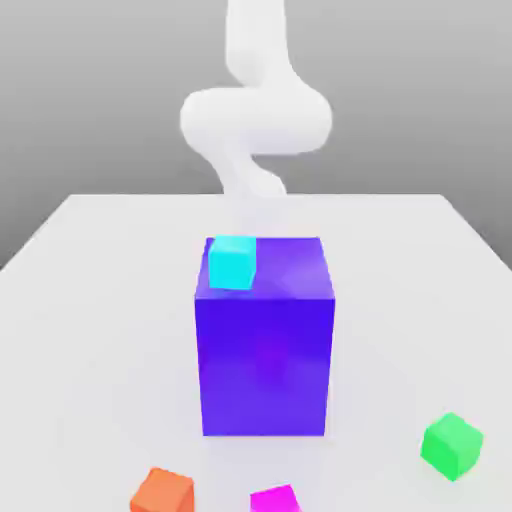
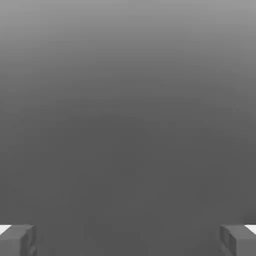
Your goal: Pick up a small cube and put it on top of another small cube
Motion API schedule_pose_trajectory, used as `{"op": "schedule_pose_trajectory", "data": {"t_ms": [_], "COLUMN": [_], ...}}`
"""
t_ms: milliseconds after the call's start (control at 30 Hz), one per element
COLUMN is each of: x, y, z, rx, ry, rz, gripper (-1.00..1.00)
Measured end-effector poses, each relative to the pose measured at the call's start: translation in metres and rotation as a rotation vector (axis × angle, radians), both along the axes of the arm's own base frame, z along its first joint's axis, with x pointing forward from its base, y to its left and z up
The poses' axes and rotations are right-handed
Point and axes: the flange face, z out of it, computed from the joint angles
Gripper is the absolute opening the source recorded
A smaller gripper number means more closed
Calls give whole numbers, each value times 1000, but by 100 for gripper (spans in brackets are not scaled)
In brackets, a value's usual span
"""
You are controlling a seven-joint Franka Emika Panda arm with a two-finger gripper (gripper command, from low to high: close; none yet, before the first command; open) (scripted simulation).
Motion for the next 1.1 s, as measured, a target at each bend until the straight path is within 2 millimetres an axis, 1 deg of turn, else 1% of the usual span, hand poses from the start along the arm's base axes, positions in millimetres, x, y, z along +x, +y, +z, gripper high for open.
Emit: {"op": "schedule_pose_trajectory", "data": {"t_ms": [100,233,367,500,600,733,833,933,1067,1100], "x": [38,80,113,137,148,154,152,145,143,142], "y": [2,5,9,13,17,20,21,22,22,22], "z": [-42,-101,-166,-235,-289,-362,-417,-472,-531,-544], "rx": [-8,-20,-33,-48,-61,-79,-94,-110,-115,-115], "ry": [80,181,281,382,457,557,632,706,728,729], "rz": [30,67,104,140,168,203,228,255,263,263], "gripper": [0,0,0,0,0,0,0,0,0,-100]}}
